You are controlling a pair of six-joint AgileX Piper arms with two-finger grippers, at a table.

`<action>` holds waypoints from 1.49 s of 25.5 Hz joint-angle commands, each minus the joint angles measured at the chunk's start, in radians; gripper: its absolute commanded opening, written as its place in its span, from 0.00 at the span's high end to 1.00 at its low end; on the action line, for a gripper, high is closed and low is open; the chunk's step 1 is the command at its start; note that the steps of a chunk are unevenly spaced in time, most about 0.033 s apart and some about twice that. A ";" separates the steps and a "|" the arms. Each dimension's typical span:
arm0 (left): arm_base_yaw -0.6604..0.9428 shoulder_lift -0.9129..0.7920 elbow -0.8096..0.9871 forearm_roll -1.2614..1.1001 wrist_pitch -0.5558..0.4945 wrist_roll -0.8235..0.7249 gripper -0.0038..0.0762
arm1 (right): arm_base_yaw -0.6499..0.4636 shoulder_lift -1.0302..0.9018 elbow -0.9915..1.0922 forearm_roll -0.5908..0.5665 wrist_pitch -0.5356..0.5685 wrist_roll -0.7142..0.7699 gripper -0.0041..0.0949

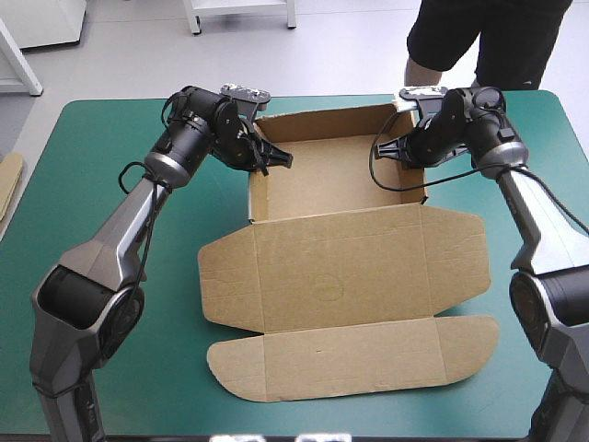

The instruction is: Fold the box

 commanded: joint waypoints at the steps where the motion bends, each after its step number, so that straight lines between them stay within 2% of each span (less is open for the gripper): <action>1: 0.010 -0.018 -0.031 -0.041 -0.099 0.029 0.96 | 0.023 -0.030 -0.032 0.145 0.003 -0.027 0.97; 12: 0.024 0.110 -0.031 -0.043 -0.125 0.029 0.96 | 0.023 0.092 -0.034 0.138 -0.027 -0.023 0.97; 24: 0.024 0.129 -0.034 -0.035 -0.122 0.055 0.95 | 0.023 0.132 -0.070 0.130 -0.008 -0.053 0.97; 26: 0.024 0.124 -0.034 -0.032 -0.122 0.055 0.88 | 0.023 0.130 -0.084 0.098 0.000 -0.045 0.95; 29: 0.024 0.112 -0.038 -0.040 -0.122 0.055 0.66 | 0.023 0.130 -0.118 0.045 0.034 -0.033 0.83; 31: 0.024 0.105 -0.050 -0.042 -0.119 0.055 0.45 | 0.023 0.130 -0.148 0.012 0.057 -0.016 0.70; 33: 0.024 0.096 -0.062 -0.042 -0.119 0.055 0.32 | 0.023 0.125 -0.168 0.010 0.066 -0.014 0.57; 34: 0.024 0.090 -0.070 -0.042 -0.121 0.055 0.29 | 0.023 0.119 -0.174 0.010 0.064 -0.013 0.51; 36: 0.024 0.075 -0.076 -0.042 -0.123 0.053 0.29 | 0.023 0.101 -0.176 0.005 0.056 -0.012 0.45; 38: 0.024 0.065 -0.077 -0.039 -0.125 0.050 0.30 | 0.023 0.086 -0.176 -0.029 0.053 -0.002 0.44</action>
